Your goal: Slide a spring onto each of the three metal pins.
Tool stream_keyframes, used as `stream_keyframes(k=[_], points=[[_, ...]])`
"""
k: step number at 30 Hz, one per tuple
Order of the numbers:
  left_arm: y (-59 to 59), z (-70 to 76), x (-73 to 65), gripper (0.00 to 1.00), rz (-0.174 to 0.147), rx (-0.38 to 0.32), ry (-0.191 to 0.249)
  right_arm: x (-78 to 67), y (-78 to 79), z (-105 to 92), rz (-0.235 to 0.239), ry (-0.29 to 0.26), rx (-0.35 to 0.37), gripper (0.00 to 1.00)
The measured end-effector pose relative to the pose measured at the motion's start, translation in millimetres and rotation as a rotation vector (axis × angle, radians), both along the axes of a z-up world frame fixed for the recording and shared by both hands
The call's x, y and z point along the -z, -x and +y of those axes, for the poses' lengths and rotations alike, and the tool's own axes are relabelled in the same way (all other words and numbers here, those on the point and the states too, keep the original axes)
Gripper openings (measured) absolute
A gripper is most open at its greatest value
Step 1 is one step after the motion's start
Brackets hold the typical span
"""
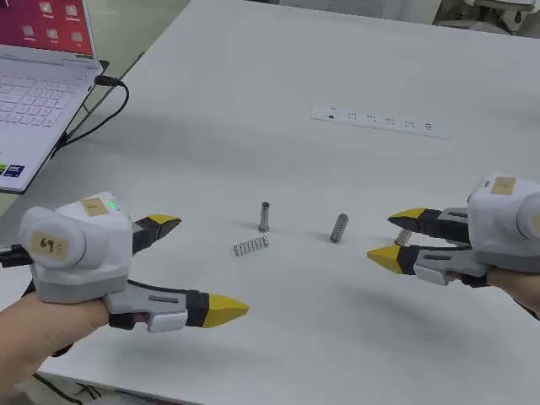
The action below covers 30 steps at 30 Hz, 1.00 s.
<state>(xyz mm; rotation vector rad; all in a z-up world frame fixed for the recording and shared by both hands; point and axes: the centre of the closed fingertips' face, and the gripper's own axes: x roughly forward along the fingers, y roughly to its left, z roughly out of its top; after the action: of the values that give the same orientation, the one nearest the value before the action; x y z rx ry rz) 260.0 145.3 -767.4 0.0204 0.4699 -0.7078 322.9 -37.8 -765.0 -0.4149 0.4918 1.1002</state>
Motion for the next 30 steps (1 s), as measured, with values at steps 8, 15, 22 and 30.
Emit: stream_keyframes(k=[8, 15, 22, 30], points=[[0.8, -0.8, 0.9, 0.98, 0.003, 0.001, 0.0, 10.2, 12.8, -7.4, 0.031, -0.009, 0.008, 0.36], [4.1, -0.4, 3.6, 0.98, 0.012, -0.001, 0.002, 17.2, 16.8, -11.3, 0.046, -0.012, 0.011, 0.34], [5.0, 0.6, 4.3, 0.98, 0.013, -0.009, 0.006, 25.1, 24.1, -12.1, 0.059, 0.012, -0.021, 0.33], [5.1, -1.5, 4.7, 0.98, 0.017, -0.003, 0.014, 31.5, 30.6, 2.9, 0.055, 0.044, -0.079, 0.33]])
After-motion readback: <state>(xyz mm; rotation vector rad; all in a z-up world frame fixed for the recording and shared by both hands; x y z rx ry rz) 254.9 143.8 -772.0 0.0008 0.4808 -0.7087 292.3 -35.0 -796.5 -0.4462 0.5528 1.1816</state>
